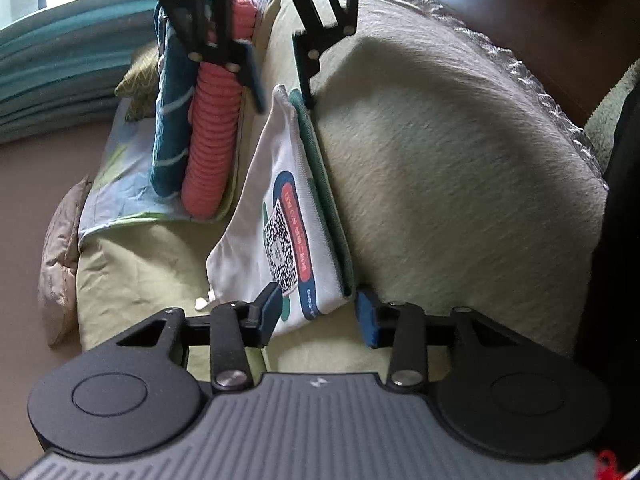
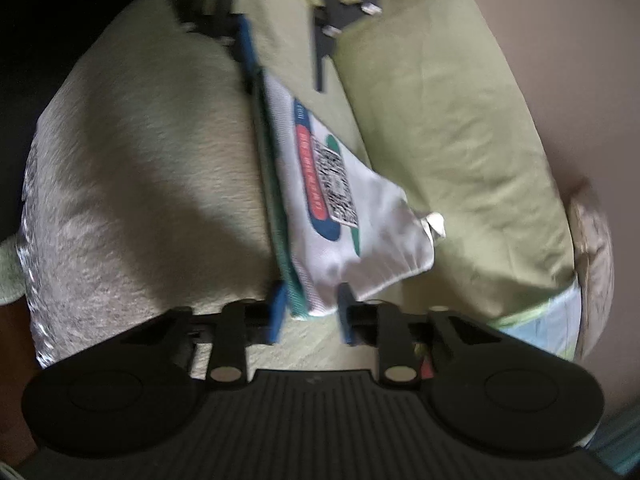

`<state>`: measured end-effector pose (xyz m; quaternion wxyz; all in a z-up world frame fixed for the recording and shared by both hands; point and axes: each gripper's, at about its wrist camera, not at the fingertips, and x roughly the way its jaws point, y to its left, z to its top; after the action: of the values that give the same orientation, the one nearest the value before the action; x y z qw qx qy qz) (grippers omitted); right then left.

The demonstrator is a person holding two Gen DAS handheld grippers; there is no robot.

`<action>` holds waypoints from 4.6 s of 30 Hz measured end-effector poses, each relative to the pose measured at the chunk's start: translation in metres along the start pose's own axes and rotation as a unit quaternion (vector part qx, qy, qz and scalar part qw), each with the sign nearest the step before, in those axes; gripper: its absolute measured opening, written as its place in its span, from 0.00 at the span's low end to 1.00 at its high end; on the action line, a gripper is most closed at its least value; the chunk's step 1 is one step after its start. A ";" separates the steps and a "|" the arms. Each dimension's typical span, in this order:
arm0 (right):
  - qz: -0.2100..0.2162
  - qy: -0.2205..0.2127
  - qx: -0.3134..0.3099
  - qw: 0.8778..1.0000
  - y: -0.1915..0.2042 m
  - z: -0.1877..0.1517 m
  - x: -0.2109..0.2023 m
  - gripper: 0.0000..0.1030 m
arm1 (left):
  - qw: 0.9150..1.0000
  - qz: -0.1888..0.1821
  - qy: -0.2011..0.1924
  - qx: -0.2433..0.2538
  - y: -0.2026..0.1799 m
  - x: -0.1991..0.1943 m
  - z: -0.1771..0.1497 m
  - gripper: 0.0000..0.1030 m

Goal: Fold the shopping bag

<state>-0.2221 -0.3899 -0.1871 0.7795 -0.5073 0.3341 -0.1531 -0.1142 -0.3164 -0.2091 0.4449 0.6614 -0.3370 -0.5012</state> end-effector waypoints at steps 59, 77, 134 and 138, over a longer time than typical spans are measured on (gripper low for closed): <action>0.442 0.198 0.666 0.567 -0.133 -0.078 0.101 0.07 | 0.848 -0.225 0.044 -0.478 0.133 0.006 -0.067 0.09; 0.042 0.069 0.495 0.865 -0.095 0.024 -0.042 0.16 | 0.850 -0.203 0.058 -0.483 0.114 0.020 -0.059 0.00; 0.002 -0.039 -0.028 0.999 0.015 0.012 -0.032 0.35 | 0.956 -0.230 -0.032 -0.178 0.085 0.012 -0.067 0.24; -0.025 -0.072 -0.151 0.986 0.029 -0.006 -0.021 0.32 | 0.952 -0.240 -0.039 -0.184 0.088 0.013 -0.070 0.24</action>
<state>-0.2444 -0.3692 -0.2072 0.7119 -0.6371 0.2835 -0.0831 -0.0431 -0.3436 -0.1249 0.4117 0.6094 -0.0878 -0.6719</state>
